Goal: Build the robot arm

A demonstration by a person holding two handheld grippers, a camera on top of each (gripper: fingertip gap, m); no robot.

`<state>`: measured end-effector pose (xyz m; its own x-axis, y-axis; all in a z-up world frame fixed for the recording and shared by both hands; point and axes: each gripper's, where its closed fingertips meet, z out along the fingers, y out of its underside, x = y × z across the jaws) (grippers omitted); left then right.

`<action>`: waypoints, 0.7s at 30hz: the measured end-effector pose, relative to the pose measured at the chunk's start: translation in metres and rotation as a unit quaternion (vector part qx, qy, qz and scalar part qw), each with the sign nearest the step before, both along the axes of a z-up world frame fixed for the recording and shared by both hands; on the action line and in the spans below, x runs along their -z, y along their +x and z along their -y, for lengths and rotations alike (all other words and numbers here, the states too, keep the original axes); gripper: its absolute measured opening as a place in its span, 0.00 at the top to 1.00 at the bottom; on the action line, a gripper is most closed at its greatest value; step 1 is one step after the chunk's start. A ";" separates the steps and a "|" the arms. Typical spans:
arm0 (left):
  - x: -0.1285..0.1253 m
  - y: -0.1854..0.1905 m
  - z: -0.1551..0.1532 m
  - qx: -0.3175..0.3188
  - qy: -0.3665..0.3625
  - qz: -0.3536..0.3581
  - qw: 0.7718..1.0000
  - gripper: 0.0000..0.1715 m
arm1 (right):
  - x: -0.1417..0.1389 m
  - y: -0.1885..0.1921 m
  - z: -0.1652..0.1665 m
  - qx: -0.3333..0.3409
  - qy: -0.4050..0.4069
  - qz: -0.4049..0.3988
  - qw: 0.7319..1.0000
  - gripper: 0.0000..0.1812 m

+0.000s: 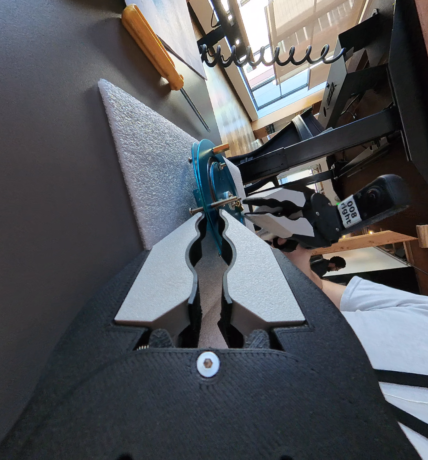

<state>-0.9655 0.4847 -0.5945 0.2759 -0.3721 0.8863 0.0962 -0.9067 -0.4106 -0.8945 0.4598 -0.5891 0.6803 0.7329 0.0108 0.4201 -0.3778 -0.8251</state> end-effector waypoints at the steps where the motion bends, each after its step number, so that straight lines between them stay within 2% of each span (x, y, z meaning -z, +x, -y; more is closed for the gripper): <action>1: 0.000 0.000 0.000 0.000 0.000 0.000 1.000 0.96 | -0.001 -0.001 0.000 0.003 -0.006 -0.016 1.000 0.93; 11: 0.000 0.000 0.000 0.001 -0.001 0.002 1.000 0.96 | 0.005 -0.008 -0.004 0.017 -0.021 -0.047 0.999 0.97; 14: 0.000 0.000 0.000 0.001 -0.001 0.003 1.000 0.96 | 0.001 -0.011 -0.003 -0.002 -0.030 -0.054 0.998 0.97; 16: 0.000 0.000 0.000 0.001 -0.001 0.003 1.000 0.96 | -0.021 -0.019 -0.002 -0.049 0.006 -0.049 0.998 0.98; 18: 0.000 0.000 0.000 0.001 -0.002 0.003 1.000 0.96 | -0.039 -0.030 -0.005 -0.129 0.046 0.036 0.990 0.97; 19: 0.000 0.000 0.000 0.001 -0.002 0.003 1.000 0.96 | -0.048 -0.038 -0.007 -0.183 0.075 0.092 0.976 0.97; 21: 0.000 0.000 0.000 0.001 -0.001 0.003 1.000 0.96 | -0.057 -0.052 -0.014 -0.281 0.137 0.219 0.924 0.97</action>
